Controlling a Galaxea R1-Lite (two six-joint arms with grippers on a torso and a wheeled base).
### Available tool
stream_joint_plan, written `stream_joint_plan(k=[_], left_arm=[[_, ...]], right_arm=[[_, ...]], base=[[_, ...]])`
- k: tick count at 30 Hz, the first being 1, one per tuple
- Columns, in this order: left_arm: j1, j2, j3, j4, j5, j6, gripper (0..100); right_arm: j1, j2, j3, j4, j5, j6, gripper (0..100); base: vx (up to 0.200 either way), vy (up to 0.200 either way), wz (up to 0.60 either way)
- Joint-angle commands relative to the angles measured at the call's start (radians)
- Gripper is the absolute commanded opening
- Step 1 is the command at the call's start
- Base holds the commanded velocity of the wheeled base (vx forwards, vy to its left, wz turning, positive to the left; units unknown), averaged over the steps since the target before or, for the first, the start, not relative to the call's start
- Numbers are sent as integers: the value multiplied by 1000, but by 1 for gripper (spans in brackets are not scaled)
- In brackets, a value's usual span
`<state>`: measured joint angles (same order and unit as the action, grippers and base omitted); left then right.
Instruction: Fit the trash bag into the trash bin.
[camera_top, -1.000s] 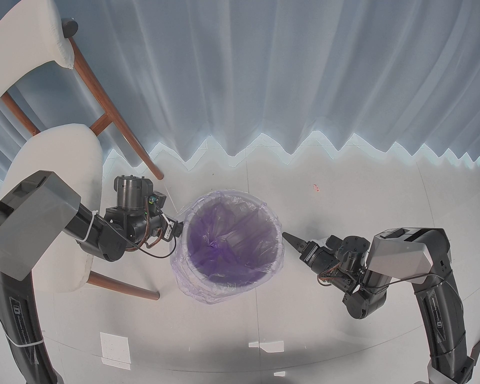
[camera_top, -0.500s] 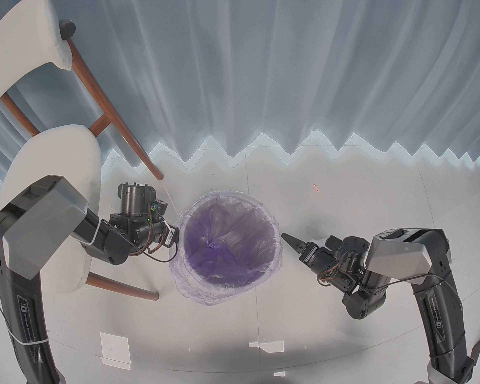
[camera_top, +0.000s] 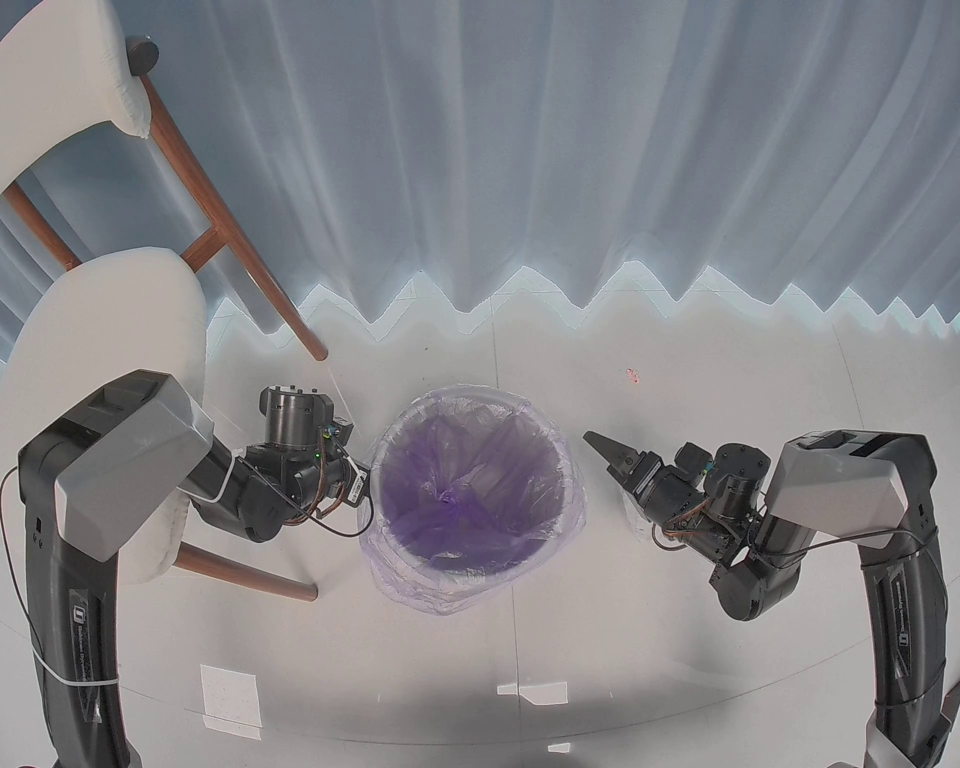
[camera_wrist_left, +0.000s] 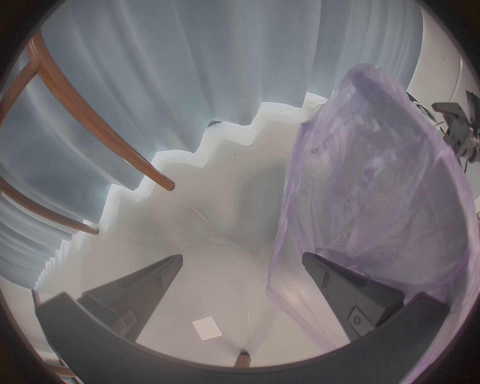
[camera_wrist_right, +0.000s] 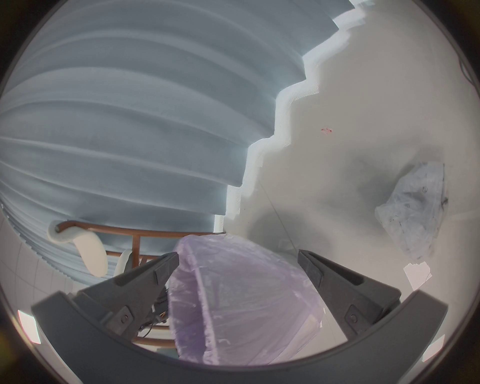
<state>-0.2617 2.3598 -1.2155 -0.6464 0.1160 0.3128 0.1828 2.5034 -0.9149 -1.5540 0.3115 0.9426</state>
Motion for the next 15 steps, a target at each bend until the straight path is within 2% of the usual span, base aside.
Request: stream_joint_plan(k=[1,2,3,6,8,10,12,15], left_arm=[[-2,29,-16,2,1,0,100],[-2,32,-13,2,2,-1,100],[-4,35,-13,2,1,-1,100],[-13,41,-13,2,1,-3,100],[-16,41,-13,2,1,-6,100],[-24,41,-13,2,-1,-6,100],[-33,38,-10,2,-1,-6,100],[-39,30,-10,2,-2,-6,100]], right_arm=[[-3,-86,83,-17,47,-67,100],[-8,-83,79,-17,44,-120,100],[-20,-86,74,-17,43,-137,100],[-57,-101,73,-17,47,-128,100],[-83,-117,77,-17,84,-77,100],[-114,-147,83,-17,153,5,100],[-152,-222,102,-17,251,165,100],[-170,-290,126,-17,353,317,100]], base=[[0,0,0],[0,0,0],[0,0,0],[0,0,0],[0,0,0],[0,0,0],[0,0,0],[0,0,0]])
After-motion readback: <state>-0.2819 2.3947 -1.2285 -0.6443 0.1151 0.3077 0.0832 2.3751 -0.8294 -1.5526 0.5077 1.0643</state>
